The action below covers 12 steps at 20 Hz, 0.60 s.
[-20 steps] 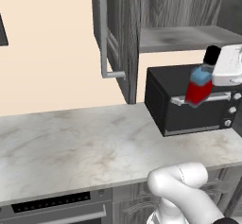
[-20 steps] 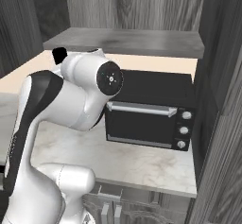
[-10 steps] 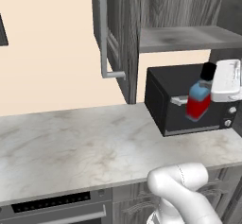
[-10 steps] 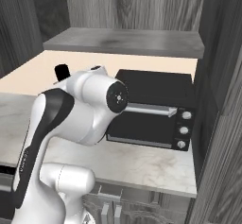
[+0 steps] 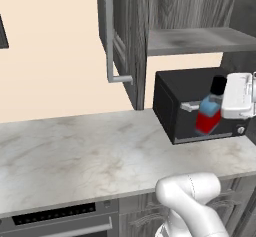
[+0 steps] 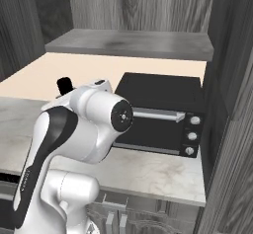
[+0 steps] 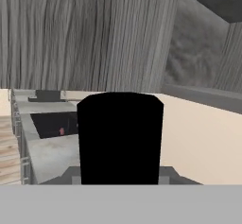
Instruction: Open the cabinet directly in front. Then move the liquor and the cup to the dining counter with the candle on it.
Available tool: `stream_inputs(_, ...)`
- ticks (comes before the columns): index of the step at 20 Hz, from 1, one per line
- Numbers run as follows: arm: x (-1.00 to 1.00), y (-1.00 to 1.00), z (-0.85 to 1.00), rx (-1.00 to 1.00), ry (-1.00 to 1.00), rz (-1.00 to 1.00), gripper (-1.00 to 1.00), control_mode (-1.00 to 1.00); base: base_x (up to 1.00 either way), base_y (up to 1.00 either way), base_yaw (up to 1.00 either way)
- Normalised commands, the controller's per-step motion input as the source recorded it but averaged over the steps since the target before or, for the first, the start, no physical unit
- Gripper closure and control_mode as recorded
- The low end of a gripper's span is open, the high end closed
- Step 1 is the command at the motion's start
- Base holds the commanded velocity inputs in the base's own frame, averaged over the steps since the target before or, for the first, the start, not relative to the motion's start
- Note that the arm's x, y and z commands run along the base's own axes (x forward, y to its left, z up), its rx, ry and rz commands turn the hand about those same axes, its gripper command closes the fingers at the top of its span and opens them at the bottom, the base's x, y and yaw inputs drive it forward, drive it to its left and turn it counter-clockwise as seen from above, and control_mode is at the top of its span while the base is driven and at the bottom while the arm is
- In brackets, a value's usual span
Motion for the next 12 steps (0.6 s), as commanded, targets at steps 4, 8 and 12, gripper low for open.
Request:
stream_inputs(4, 0.00, 0.00, -0.02, 0.00, -0.01, 0.00, 1.00, -1.00, 0.00, 0.00, 0.00)
stream_inputs(8, 0.00, 0.00, 0.00, 0.00, 0.00, 0.00, 1.00, 1.00, 0.00, 0.00, 0.00)
stream_inputs(12, 0.00, 0.00, 0.00, 0.00, 0.00, 0.00, 1.00, 1.00, -0.13, 0.00, 0.00)
